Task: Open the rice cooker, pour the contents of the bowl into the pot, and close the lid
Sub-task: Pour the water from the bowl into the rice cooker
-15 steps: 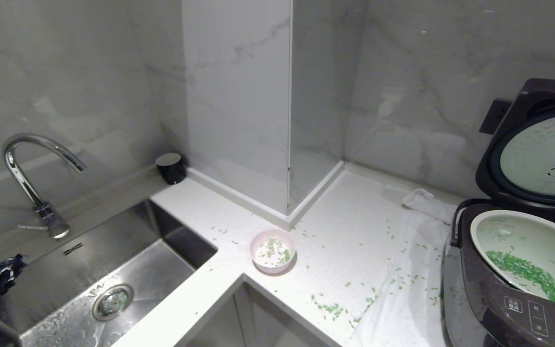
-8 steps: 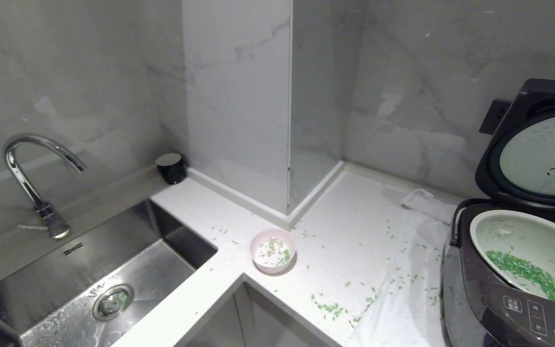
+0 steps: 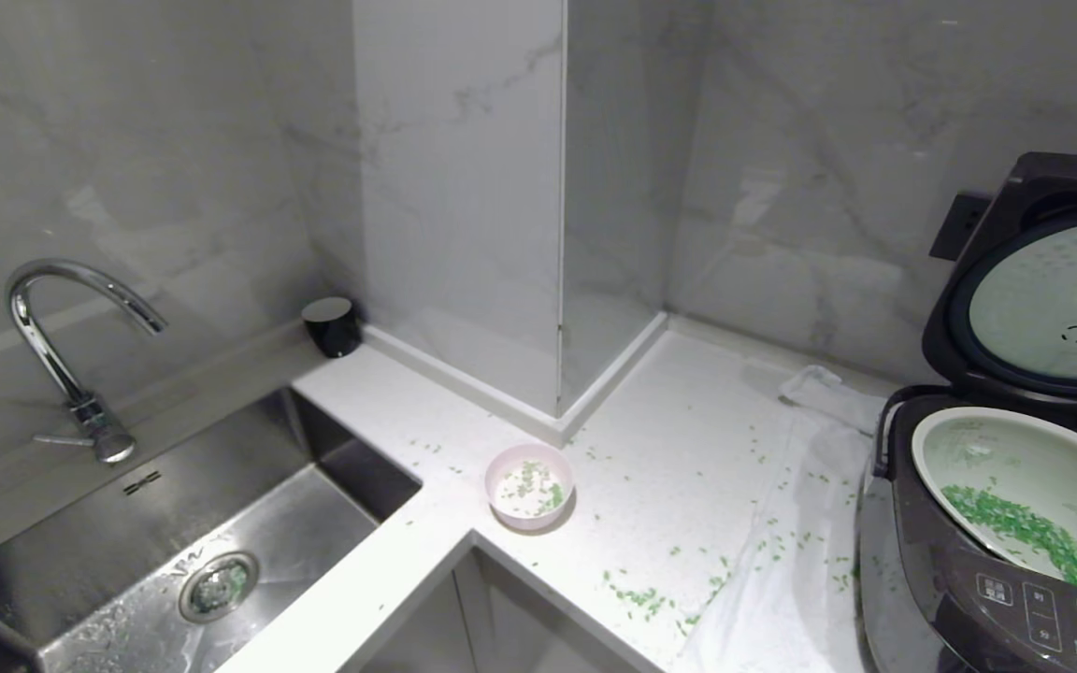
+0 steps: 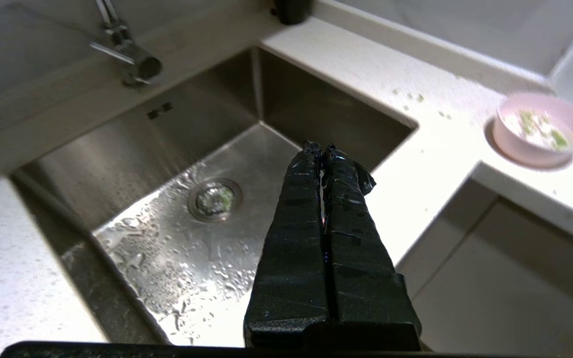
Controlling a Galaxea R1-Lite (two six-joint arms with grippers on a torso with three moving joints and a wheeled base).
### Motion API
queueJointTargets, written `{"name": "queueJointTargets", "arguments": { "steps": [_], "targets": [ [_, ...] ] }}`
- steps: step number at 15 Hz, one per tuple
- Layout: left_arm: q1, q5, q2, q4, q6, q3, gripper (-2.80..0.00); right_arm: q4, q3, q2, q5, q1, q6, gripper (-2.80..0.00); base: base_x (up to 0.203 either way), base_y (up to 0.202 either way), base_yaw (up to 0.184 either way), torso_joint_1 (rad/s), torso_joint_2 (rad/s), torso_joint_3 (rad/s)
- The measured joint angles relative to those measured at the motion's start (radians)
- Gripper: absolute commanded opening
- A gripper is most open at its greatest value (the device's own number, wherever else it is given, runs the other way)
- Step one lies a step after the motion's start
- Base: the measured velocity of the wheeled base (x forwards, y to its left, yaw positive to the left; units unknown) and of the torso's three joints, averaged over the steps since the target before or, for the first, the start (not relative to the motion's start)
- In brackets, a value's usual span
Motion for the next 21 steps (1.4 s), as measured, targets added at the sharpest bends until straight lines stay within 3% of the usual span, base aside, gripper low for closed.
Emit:
{"name": "queueJointTargets", "arguments": {
  "steps": [3,6,21],
  "targets": [
    [0.003,-0.062,-0.137,0.082,0.061,0.058,-2.80,0.000,0.000,0.000,0.000,0.000,0.000,-2.80,0.000,0.000,0.000,0.000,0.00,0.000],
    [0.000,-0.109,-0.208,0.141,0.066,0.085,-2.80,0.000,0.000,0.000,0.000,0.000,0.000,-2.80,0.000,0.000,0.000,0.000,0.00,0.000],
    [-0.001,-0.115,-0.237,0.148,0.061,0.092,-2.80,0.001,0.000,0.000,0.001,0.001,-0.006,-2.80,0.000,0.000,0.000,0.000,0.00,0.000]
  ]
}}
